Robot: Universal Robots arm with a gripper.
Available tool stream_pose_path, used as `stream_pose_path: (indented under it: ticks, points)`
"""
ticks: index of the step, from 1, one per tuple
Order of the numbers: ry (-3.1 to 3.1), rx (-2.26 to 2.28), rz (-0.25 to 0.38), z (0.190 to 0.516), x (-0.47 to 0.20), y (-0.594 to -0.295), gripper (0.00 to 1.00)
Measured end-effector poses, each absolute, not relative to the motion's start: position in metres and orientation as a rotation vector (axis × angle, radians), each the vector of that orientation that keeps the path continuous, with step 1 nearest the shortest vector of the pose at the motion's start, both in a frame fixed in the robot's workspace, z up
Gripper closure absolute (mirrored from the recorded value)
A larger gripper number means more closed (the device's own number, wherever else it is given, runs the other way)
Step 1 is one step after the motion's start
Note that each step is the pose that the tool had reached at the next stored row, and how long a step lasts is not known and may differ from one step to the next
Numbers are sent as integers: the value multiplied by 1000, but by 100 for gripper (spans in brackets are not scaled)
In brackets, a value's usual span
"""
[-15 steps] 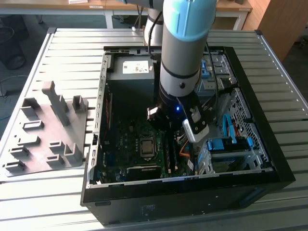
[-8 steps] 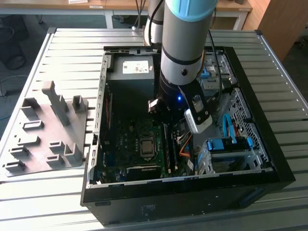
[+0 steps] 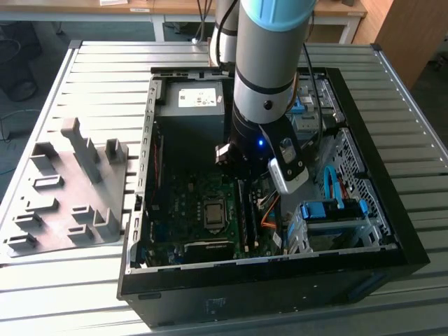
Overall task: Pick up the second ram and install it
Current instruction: 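Insert the second ram into the second slot, then press down the second ram until it locks into place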
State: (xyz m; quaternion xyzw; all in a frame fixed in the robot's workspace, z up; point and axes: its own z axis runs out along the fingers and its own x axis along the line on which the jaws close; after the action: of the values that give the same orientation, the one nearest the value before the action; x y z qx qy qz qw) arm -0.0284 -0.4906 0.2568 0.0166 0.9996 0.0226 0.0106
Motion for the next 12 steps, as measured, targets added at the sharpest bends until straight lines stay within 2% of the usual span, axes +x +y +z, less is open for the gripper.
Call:
stream_pose_path:
  ticks: [12]
  points:
    - [3119, 52, 70, 256, -28, -490, 90]
